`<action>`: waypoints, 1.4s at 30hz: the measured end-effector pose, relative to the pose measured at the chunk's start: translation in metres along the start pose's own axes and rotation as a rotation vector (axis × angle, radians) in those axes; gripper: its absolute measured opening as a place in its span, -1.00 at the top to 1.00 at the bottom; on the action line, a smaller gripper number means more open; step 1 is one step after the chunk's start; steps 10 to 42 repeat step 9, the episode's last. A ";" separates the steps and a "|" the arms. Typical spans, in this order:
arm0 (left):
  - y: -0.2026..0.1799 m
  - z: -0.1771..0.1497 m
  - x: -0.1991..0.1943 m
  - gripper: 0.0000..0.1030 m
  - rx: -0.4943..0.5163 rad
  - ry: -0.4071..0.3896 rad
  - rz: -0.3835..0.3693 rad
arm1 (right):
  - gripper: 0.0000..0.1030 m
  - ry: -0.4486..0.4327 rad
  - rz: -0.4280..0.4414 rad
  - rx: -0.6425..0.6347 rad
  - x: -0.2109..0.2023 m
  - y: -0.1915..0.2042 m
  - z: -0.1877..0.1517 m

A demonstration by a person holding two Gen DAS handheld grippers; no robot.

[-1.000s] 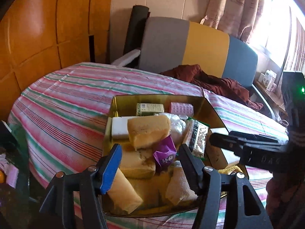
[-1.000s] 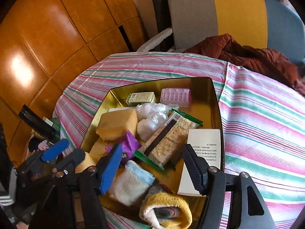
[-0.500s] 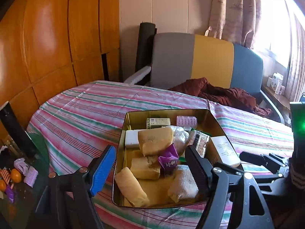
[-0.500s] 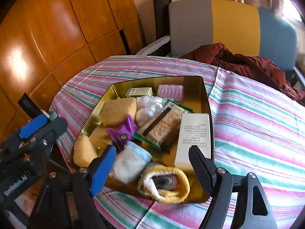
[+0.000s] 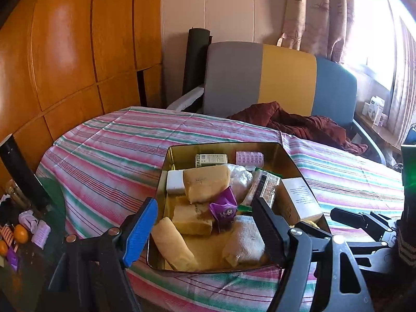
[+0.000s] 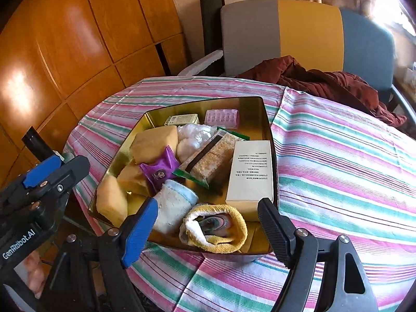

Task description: Organize objects

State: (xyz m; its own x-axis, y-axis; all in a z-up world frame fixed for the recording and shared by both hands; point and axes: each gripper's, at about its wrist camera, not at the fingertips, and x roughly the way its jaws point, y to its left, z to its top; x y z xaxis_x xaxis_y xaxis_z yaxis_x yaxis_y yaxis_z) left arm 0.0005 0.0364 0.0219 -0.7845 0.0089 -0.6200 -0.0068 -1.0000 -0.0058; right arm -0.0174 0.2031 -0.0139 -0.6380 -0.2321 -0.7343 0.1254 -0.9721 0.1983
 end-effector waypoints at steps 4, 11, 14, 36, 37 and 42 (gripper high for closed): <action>0.001 -0.001 0.001 -0.42 -0.003 -0.008 -0.005 | -0.55 -0.004 -0.006 -0.005 0.000 0.001 0.000; 0.005 -0.001 0.002 -0.39 -0.007 -0.007 -0.003 | -0.55 -0.024 -0.016 -0.009 -0.003 0.000 0.000; 0.005 -0.001 0.002 -0.39 -0.007 -0.007 -0.003 | -0.55 -0.024 -0.016 -0.009 -0.003 0.000 0.000; 0.005 -0.001 0.002 -0.39 -0.007 -0.007 -0.003 | -0.55 -0.024 -0.016 -0.009 -0.003 0.000 0.000; 0.005 -0.001 0.002 -0.39 -0.007 -0.007 -0.003 | -0.55 -0.024 -0.016 -0.009 -0.003 0.000 0.000; 0.005 -0.001 0.002 -0.39 -0.007 -0.007 -0.003 | -0.55 -0.024 -0.016 -0.009 -0.003 0.000 0.000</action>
